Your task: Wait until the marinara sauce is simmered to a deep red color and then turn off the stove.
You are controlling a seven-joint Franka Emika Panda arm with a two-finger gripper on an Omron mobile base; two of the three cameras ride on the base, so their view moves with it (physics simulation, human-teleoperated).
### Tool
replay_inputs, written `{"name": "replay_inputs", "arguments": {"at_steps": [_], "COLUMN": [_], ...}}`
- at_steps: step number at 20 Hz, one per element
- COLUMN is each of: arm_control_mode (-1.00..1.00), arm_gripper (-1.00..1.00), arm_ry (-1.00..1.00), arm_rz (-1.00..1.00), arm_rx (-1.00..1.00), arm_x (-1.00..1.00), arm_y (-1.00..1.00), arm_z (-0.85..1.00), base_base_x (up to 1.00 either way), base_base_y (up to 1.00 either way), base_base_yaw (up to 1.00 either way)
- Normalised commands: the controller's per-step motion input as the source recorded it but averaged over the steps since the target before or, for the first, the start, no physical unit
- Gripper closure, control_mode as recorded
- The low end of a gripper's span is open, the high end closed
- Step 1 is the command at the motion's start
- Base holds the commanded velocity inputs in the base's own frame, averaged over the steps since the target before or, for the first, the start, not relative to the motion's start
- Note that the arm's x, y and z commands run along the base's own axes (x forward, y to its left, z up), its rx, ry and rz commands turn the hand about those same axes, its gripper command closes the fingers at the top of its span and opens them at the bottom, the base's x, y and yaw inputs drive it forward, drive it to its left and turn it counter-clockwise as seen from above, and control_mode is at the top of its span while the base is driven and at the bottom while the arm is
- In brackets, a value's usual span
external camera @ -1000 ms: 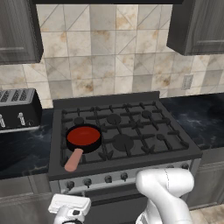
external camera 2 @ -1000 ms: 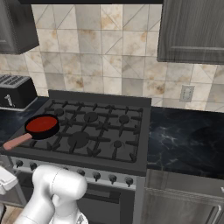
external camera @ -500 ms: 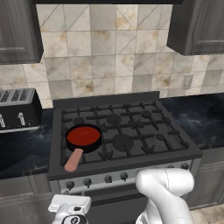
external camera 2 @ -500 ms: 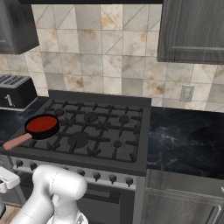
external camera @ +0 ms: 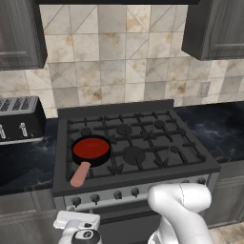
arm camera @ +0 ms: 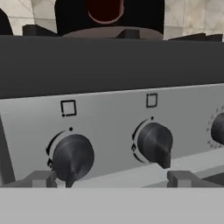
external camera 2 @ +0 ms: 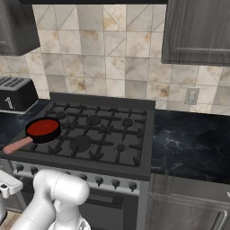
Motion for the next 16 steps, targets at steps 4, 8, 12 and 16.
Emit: {"name": "replay_inputs", "arguments": {"at_steps": [4, 8, 12, 16], "arm_control_mode": [-1.00, -1.00, -1.00, -1.00], "arm_gripper": [-1.00, -1.00, -1.00, -1.00], "arm_ry": [0.00, 0.00, 0.00, 0.00], "arm_rz": [0.00, 0.00, 0.00, 0.00], "arm_rx": [0.07, 0.09, 0.06, 0.01], "arm_x": [0.00, 0.00, 0.01, 0.07], "arm_y": [0.06, 0.17, 0.45, 0.29], "arm_z": [0.00, 0.00, 0.00, 0.00], "base_base_x": [0.00, 0.00, 0.00, 0.00], "base_base_y": [0.00, 0.00, 0.00, 0.00], "base_base_yaw": [0.00, 0.00, 0.00, 0.00]}}
